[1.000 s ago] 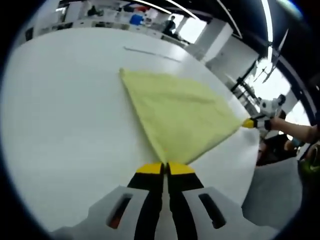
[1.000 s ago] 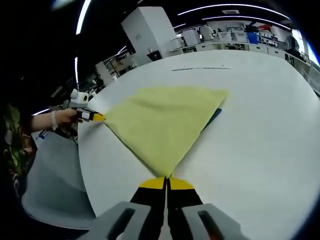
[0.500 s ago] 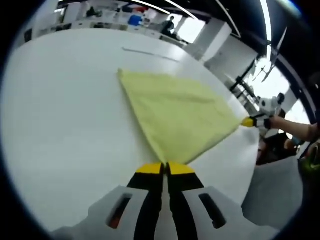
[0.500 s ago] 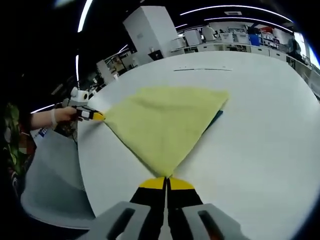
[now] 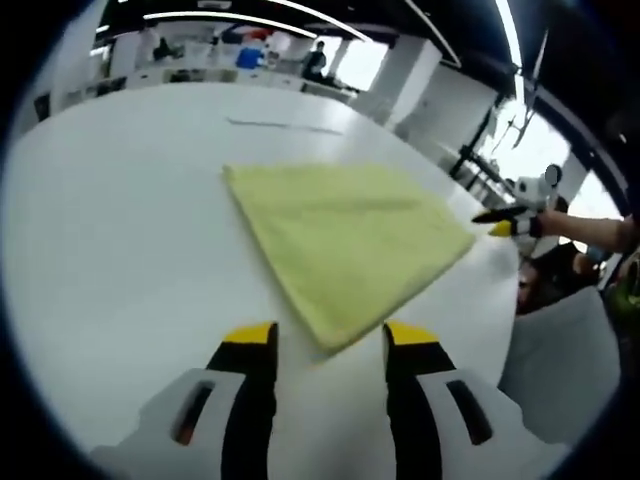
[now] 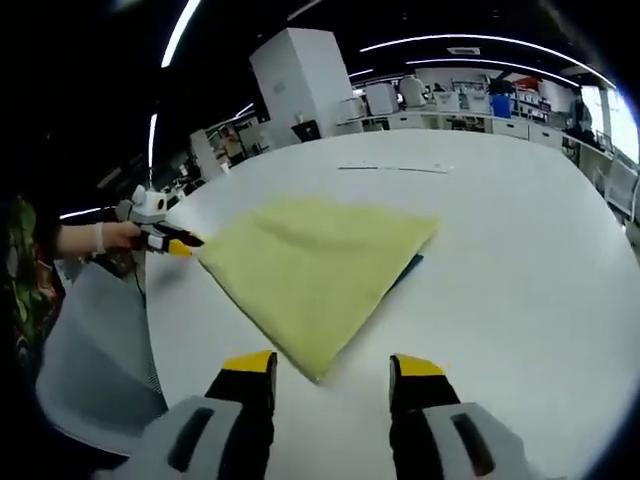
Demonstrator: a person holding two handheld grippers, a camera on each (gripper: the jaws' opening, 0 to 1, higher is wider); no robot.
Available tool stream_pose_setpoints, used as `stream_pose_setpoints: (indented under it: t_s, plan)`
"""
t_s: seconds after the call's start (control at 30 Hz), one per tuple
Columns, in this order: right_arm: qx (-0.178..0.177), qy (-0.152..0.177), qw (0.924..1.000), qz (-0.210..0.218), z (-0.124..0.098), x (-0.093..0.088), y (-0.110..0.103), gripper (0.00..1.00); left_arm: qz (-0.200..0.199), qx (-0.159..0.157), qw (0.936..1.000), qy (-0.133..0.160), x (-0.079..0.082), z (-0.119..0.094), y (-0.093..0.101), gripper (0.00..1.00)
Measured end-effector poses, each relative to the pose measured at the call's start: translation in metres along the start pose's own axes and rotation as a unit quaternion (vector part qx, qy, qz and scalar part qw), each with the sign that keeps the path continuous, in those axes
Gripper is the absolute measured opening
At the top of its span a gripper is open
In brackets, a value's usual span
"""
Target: Fold the garment on the visible template until the final outline fits inside the template.
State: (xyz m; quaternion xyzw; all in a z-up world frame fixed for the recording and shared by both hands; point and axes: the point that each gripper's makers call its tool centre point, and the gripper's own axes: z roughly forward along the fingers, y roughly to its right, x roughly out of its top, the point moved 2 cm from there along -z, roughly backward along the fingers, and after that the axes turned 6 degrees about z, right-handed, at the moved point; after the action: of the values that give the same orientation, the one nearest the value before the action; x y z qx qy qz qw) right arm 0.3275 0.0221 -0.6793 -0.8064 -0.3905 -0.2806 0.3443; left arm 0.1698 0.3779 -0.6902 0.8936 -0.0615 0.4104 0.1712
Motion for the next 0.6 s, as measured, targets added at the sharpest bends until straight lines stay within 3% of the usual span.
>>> stream_pose_setpoints:
  t_s: [0.2, 0.27, 0.43, 0.6]
  plan:
    - [-0.020, 0.014, 0.9993, -0.028, -0.008, 0.007, -0.002, 0.71, 0.028, 0.001, 0.9994, 0.019, 0.007, -0.008, 0.001, 0.55]
    - [-0.021, 0.019, 0.9991, -0.031, -0.011, 0.008, -0.007, 0.74, 0.043, 0.002, 0.9987, 0.027, 0.009, -0.010, 0.002, 0.59]
    - [-0.037, 0.029, 0.9982, -0.035, -0.015, 0.007, -0.015, 1.00, 0.061, 0.001, 0.9975, 0.036, 0.011, -0.016, 0.007, 0.78]
    - [-0.035, 0.019, 0.9984, -0.040, -0.018, -0.001, -0.021, 1.00, 0.073, 0.002, 0.9964, 0.042, 0.009, -0.025, 0.010, 0.90]
